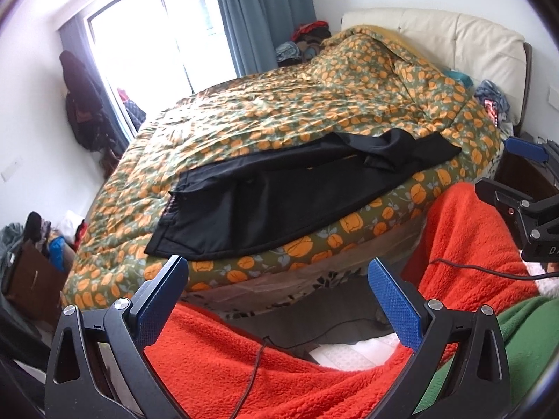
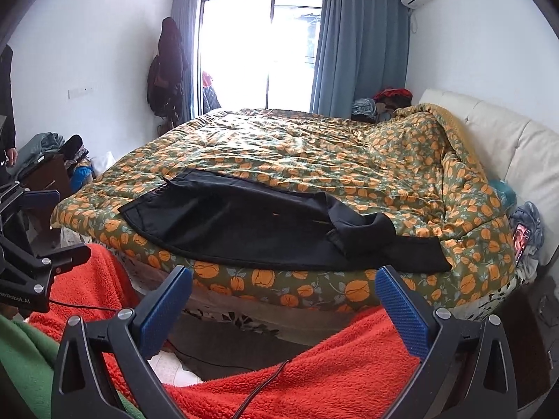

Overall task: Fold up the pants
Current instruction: 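Move both tools toward the black trousers on the duvet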

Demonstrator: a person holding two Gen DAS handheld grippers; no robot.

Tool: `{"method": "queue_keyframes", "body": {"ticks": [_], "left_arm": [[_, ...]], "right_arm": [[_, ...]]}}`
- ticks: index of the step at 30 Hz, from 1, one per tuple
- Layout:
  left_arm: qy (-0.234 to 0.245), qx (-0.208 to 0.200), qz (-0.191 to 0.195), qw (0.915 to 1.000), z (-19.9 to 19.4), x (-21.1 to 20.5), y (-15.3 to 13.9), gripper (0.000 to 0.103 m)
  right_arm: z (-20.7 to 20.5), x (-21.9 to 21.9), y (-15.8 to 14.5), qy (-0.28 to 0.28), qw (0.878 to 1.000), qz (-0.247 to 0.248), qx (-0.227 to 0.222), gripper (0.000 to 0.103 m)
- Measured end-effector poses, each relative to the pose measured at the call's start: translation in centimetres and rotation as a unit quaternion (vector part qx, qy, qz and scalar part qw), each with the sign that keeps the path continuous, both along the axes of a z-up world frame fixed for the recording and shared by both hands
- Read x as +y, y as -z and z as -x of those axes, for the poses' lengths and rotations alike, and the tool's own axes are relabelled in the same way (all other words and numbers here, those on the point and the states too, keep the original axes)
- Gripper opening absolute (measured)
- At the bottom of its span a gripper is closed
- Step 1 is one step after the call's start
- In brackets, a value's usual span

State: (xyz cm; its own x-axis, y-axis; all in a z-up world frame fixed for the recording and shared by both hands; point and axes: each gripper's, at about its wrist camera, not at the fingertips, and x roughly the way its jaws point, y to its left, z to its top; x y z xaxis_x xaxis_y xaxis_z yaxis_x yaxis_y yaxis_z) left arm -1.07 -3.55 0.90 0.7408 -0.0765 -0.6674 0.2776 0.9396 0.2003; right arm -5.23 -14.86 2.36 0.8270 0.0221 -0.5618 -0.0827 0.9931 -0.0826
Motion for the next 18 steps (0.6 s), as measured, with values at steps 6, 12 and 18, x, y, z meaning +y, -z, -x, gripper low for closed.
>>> {"method": "queue_keyframes", "body": {"ticks": [6,12,18], "left_arm": [[-0.002,0.002,-0.001,1.0,-0.16,0.28,-0.11,0.103],[0.001,0.0,-0.001,1.0,-0.16,0.58,-0.26,0.103],[0.002,-0.001,0.0,1.0,-0.09,0.47,-0.23,0.103]], "right_arm": [[0.04,0.06,0.1,0.0,1.0,0.0,0.001,0.103],[0.0,-0.06,0.16,0.0,1.0,-0.001,0.001,0.103],[0.0,-0.05,0.18,0.0,1.0,-0.001,0.002,0.103]]}}
